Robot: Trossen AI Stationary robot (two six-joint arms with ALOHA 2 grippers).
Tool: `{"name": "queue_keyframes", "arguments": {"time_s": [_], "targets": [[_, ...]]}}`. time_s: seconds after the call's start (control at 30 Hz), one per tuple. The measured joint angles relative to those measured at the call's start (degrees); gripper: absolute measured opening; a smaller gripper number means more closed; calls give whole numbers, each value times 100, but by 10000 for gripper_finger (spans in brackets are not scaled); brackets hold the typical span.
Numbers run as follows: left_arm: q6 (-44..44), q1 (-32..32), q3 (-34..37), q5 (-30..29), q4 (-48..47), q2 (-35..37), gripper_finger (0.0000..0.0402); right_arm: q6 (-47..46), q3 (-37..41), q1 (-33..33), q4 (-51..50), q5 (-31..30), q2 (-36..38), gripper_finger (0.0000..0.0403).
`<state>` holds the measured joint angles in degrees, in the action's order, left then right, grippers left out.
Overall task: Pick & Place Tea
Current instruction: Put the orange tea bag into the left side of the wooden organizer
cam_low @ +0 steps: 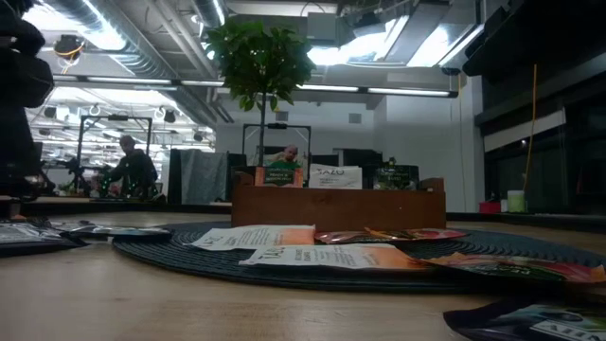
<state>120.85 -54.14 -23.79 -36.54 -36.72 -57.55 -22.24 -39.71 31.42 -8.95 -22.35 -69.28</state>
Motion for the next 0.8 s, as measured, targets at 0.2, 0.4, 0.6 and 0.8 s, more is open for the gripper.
{"name": "queue_keyframes", "arguments": {"time_s": [0.2,0.4,0.6,0.8], "targets": [[-12,351,0,127,283,-309,191,-45,0,0,0,0,0,26],[71,486,0,551,469,-615,190,-66,0,0,-5,2,0,26],[89,624,0,684,817,-1025,190,-68,0,0,-7,2,0,26],[90,737,-13,767,1055,-1386,190,-70,0,0,-11,2,0,26]]}}
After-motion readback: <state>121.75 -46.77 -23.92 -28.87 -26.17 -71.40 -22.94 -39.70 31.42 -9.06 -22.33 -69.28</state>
